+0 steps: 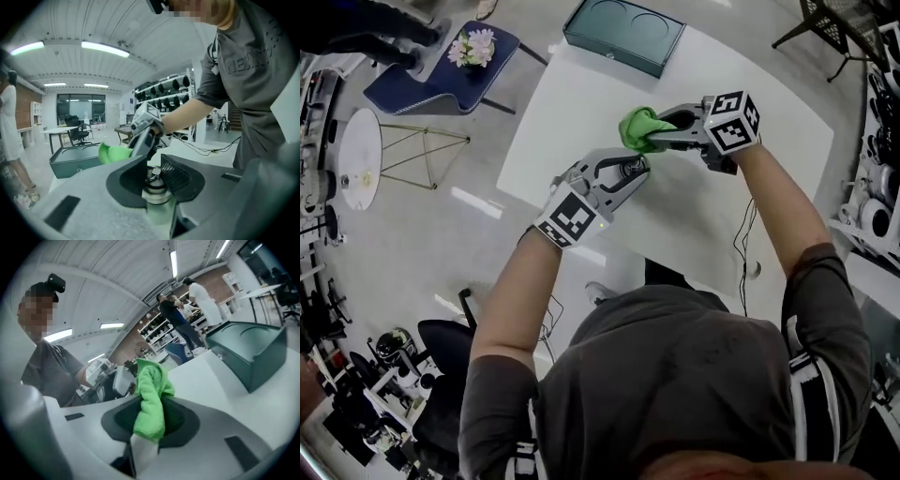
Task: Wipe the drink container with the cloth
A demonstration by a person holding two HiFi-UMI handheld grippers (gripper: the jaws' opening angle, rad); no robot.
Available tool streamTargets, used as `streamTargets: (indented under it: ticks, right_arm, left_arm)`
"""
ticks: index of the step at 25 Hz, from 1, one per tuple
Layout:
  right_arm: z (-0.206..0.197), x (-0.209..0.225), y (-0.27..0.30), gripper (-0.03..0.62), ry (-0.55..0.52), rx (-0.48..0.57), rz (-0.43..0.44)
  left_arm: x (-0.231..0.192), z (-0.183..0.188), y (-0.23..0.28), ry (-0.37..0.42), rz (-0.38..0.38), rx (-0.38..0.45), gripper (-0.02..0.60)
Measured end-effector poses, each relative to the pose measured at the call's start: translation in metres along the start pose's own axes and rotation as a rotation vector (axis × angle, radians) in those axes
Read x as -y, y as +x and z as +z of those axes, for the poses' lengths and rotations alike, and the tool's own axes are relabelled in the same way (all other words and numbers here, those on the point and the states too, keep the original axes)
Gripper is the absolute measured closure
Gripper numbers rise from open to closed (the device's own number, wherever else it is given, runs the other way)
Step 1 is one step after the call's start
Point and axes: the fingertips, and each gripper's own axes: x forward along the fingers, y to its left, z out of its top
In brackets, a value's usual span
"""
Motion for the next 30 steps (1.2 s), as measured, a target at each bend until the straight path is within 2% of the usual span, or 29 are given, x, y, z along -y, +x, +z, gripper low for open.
streamTargets:
  ticks: [4,6,10,13,16,19,23,27,30]
  right_arm:
    - [0.001,0.002,0.049,0.51,0.019,-0.182,0.216]
    - [-0.006,0.004,0.067,0.51,0.045,-0.268,0.283]
    - [-0.019,0.015,0.079,0.513,0.033,-0.388,0.29]
    - [-0.032,0.02,0.074,0.513,-0.007,-0.458,0.255]
    - [-0.042,0.019,0.064,0.513,-0.009,-0.459,0.229]
    - [-0.049,0.015,0.052,0.513,0.007,-0.441,0.211]
    - [-0.05,0.01,0.037,0.511,0.022,-0.382,0.213]
    - [-0.011,-0.006,0.046,0.511,0.01,-0.27,0.326]
    - [-0.013,-0.016,0.065,0.511,0.008,-0.338,0.393]
  left_arm:
    - [-0.002,-0.003,-0.003,-0.005,0.042,-0.001,0.499]
    - [-0.006,-0.003,-0.006,0.003,0.06,-0.002,0.5]
    - [-0.006,-0.007,-0.006,0.025,0.064,-0.026,0.5]
    - [0.001,-0.009,-0.007,0.09,0.027,-0.083,0.508]
    - [0.009,-0.01,-0.008,0.17,-0.011,-0.142,0.506]
    - [0.016,-0.01,-0.01,0.227,-0.006,-0.178,0.505]
    - [0.026,-0.009,-0.014,0.232,0.018,-0.169,0.505]
    - [0.025,-0.011,-0.013,0.234,0.034,-0.148,0.506]
    - [0.022,-0.009,-0.012,0.219,0.053,-0.14,0.506]
